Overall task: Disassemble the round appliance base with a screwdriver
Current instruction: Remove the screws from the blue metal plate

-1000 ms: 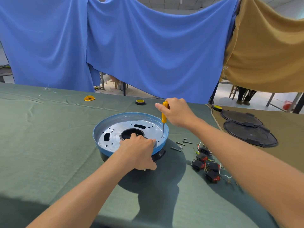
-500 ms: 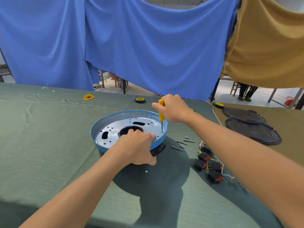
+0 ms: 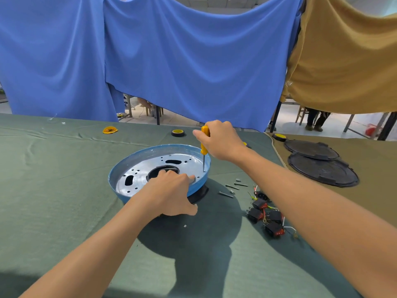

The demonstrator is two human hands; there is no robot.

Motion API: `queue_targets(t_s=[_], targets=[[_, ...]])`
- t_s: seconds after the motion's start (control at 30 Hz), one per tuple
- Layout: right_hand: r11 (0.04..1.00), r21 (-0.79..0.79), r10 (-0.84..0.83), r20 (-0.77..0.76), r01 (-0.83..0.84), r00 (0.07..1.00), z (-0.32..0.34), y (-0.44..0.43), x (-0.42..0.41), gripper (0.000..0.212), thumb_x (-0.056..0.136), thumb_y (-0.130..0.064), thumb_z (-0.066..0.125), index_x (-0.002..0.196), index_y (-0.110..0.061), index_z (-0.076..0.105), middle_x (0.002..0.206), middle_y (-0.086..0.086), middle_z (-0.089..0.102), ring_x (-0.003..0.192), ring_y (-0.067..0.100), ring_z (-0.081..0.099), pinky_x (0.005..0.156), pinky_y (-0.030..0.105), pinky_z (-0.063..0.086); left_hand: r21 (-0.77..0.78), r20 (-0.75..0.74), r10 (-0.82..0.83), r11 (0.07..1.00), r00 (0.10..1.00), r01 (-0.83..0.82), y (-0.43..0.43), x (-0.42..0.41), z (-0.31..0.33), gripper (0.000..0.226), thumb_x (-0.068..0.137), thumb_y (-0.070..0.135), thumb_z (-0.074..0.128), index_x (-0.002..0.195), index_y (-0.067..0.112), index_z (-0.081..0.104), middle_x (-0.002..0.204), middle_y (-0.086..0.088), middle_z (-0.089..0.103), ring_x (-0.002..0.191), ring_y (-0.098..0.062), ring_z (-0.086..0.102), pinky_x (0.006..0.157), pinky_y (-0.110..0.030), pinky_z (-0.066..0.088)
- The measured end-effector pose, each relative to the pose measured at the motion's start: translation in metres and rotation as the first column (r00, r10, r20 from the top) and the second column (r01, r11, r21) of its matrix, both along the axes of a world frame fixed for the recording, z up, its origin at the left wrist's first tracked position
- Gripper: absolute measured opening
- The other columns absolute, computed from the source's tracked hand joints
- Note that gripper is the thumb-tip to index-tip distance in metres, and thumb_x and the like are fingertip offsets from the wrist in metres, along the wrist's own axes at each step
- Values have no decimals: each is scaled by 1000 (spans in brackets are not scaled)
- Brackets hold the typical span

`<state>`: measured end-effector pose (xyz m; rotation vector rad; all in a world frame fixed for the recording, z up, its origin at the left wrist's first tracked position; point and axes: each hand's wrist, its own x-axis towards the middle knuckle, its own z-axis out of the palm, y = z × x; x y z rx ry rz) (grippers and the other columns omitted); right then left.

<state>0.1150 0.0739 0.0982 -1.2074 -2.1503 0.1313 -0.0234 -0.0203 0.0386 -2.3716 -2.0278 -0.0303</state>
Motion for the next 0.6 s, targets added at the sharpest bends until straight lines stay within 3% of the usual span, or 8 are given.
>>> queue_targets(t_s=[0.07, 0.13, 0.3, 0.37, 0.43, 0.5, 0.6], targets=[[997, 68, -28, -63, 33, 998, 6, 0, 1, 45, 94, -40, 47, 57, -16, 37, 62, 9, 58, 62, 26, 52, 65, 41, 51, 17, 2, 4, 1000, 1000, -4, 3, -3, 3, 81, 62, 64, 59, 133, 26, 49, 71, 3, 42, 76, -22, 45, 58, -32, 38], [987, 140, -56, -166, 80, 985, 14, -1, 3, 44, 94, -40, 45, 58, -17, 37, 64, 9, 62, 66, 29, 57, 69, 41, 51, 33, -6, 3, 999, 1000, -3, 5, -6, 5, 67, 60, 68, 61, 115, 29, 55, 68, 5, 42, 67, -13, 41, 51, -30, 28], [958, 132, -165, -474, 255, 865, 36, -1, 14, 43, 95, -41, 39, 60, -17, 31, 65, 10, 59, 73, 35, 56, 65, 38, 45, 51, 43, 9, 999, 999, -12, 9, -12, 6, 51, 51, 69, 59, 74, 25, 44, 66, 2, 48, 60, -11, 44, 47, -30, 27], [957, 58, -222, -483, 284, 847, 40, -1, 22, 39, 95, -35, 36, 62, -15, 30, 60, 5, 49, 71, 34, 53, 62, 40, 42, 52, 50, 29, 998, 998, -32, 9, -13, 7, 56, 53, 68, 60, 84, 23, 49, 65, 4, 47, 60, -10, 43, 47, -29, 27], [971, -66, -232, -490, 229, 841, 39, 0, 29, 33, 94, -25, 36, 63, -14, 30, 58, 2, 40, 64, 33, 55, 60, 45, 48, 52, 34, 35, 998, 999, -37, 10, -15, 5, 70, 57, 67, 61, 114, 27, 57, 68, 6, 43, 63, -10, 41, 49, -29, 28], [957, -276, -221, -512, 84, 830, 28, 1, 32, 27, 93, -18, 36, 67, -13, 33, 65, 5, 41, 51, 27, 60, 51, 38, 53, 43, -6, 27, 999, 1000, -27, 11, -18, 2, 85, 59, 63, 57, 138, 34, 46, 69, 6, 39, 71, -18, 42, 55, -31, 32], [847, -528, -177, -389, -61, 904, -5, 0, 33, 22, 94, -14, 43, 73, -14, 37, 68, 10, 43, 45, 18, 40, 38, 21, 31, 13, -24, 32, 999, 999, -32, 11, -23, -5, 91, 63, 58, 58, 148, 37, 32, 68, 6, 37, 79, -24, 41, 65, -34, 41]])
